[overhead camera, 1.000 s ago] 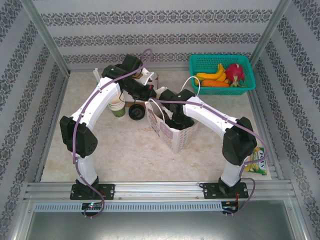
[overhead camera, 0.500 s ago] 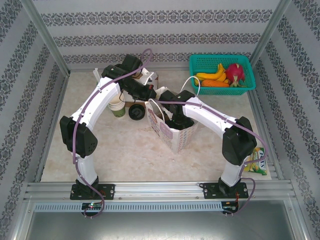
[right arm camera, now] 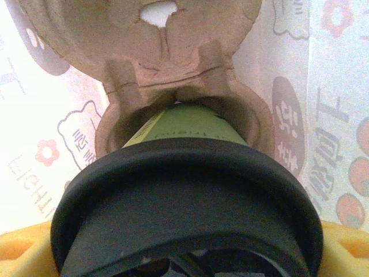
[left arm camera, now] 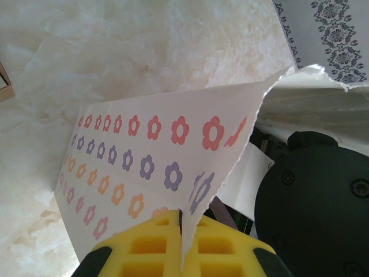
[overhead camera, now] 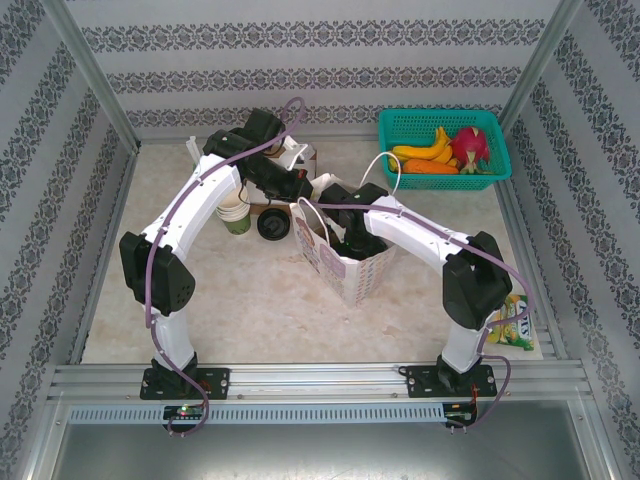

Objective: Pack the takeout coffee

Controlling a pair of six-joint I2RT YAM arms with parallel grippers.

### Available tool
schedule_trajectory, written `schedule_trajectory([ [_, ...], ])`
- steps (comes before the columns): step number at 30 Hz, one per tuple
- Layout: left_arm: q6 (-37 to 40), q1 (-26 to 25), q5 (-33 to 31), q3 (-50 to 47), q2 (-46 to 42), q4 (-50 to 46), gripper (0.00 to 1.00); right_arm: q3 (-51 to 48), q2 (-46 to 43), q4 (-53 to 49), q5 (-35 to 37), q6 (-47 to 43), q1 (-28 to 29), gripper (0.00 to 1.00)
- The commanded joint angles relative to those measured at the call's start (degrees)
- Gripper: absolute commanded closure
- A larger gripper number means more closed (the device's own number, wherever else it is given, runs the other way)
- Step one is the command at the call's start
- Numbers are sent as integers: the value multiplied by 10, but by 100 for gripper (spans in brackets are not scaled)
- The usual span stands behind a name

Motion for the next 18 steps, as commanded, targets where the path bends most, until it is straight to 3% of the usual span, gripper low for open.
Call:
schedule_trajectory([
  [1, -8, 5, -4, 1, -20, 19, 100, -12, 19, 21, -3, 6, -6, 52],
  [18, -7, 6, -3, 2, -19, 20, 100, -46, 42, 57, 2, 12, -6, 54],
])
